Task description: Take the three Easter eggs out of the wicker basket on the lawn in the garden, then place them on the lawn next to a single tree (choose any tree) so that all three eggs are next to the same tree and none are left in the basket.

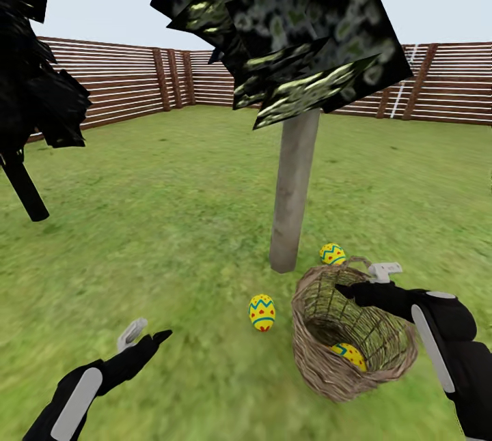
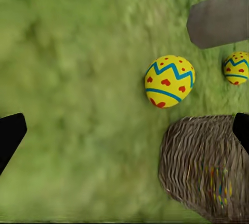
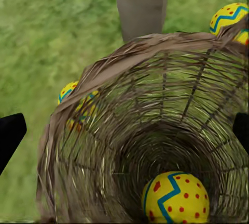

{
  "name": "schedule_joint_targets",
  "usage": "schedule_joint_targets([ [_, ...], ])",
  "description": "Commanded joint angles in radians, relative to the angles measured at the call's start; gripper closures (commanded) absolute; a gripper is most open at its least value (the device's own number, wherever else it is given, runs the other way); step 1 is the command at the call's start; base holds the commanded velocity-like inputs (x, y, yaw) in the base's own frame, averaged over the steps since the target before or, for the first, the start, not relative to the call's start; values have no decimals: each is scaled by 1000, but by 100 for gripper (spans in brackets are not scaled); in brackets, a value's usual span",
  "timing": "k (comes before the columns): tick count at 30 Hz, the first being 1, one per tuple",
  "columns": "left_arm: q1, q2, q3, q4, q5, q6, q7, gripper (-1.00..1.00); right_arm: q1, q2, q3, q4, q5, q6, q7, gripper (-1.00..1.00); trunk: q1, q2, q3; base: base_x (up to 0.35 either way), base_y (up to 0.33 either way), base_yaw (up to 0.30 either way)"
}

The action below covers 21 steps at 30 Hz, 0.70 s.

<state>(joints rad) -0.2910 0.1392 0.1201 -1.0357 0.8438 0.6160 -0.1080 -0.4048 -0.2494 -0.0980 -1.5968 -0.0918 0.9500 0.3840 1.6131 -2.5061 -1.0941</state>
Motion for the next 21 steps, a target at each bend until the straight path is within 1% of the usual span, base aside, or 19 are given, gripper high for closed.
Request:
schedule_joint_targets([
  [1,0,0,3,-1,1,7,-2,-100,0,0,-1,0,-9,9,-3,-100,-1,0,-1,-201,-275,10],
  [4,0,-1,3,0,0,7,-2,-100,1,0,0,10,-8,15,-5,-100,-1,0,-1,-174,-283,6],
  [9,0,-1,5,1,0,7,2,-100,1,-1,4,71,-7,18,-9,-100,-1,0,-1,-60,-311,2],
  [11,0,-2,5,2,1,7,3,-100,1,0,6,89,-6,18,-29,-100,-1,0,-1,-19,-322,0],
  [12,0,-2,5,2,1,7,4,-100,1,0,7,92,-7,19,-41,-100,-1,0,-1,-13,-324,0],
  [13,0,-2,5,2,1,7,4,-100,1,2,11,98,-8,19,-74,-100,-1,0,-1,-8,-325,0],
  [14,0,-2,6,2,1,7,4,-100,1,3,15,100,-8,20,-92,-100,-1,0,-1,-7,-325,0],
  [15,0,-2,6,3,1,7,5,-100,1,8,31,104,-10,20,-130,-100,-1,0,-1,-4,-326,29],
  [18,0,-3,6,3,1,6,5,-100,0,23,57,109,-10,20,-181,-100,-1,0,-1,4,-327,102],
  [19,0,-3,7,3,2,6,5,-100,0,33,69,111,-10,20,-204,-100,-1,0,-1,49,-315,188],
  [21,0,-3,7,4,3,6,5,-100,0,39,78,112,-9,20,-218,-100,-1,0,-1,54,-260,213],
])
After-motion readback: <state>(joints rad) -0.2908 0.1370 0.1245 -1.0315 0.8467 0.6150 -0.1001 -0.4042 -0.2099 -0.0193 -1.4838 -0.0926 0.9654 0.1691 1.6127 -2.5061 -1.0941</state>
